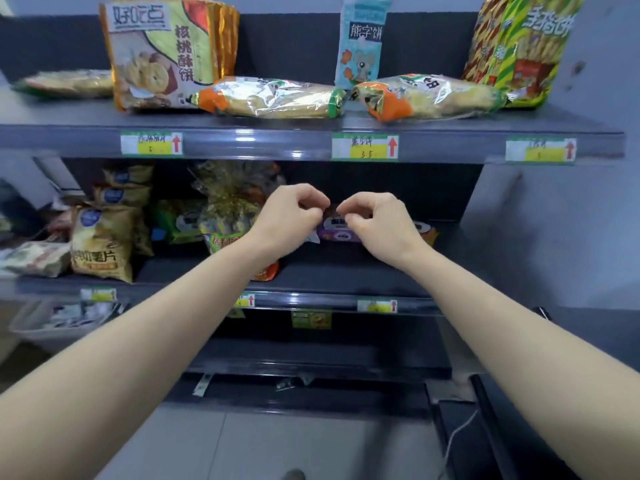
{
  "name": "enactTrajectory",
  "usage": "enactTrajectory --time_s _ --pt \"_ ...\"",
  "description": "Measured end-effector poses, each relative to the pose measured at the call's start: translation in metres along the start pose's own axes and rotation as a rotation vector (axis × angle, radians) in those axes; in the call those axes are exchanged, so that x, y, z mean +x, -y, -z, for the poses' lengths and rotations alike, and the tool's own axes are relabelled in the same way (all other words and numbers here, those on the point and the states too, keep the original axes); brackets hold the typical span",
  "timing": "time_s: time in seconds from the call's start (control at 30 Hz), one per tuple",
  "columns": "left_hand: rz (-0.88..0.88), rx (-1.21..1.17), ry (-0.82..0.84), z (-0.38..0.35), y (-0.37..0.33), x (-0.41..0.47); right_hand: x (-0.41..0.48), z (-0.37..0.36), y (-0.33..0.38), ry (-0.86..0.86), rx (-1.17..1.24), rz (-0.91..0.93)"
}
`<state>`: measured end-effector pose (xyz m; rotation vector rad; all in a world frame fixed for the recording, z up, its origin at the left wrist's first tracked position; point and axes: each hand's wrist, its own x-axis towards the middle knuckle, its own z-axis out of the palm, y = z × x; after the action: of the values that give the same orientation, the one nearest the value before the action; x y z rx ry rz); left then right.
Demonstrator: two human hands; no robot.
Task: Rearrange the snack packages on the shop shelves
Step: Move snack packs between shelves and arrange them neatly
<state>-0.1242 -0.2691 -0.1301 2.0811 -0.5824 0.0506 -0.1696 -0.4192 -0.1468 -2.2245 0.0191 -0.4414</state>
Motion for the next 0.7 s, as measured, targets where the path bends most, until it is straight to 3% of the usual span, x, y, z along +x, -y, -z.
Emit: enactTrajectory --time_s 0.3,0.7 --pt "0.351 0.043 0.058 -0.037 0.094 0.038 0.027 -0.055 -0.062 0.186 -0.009 -0.238" --pt "0.467 -0.011 0.201 -0.072 0.188 0.116 0.111 -0.147 -0.131 0.218 0.146 -0.475"
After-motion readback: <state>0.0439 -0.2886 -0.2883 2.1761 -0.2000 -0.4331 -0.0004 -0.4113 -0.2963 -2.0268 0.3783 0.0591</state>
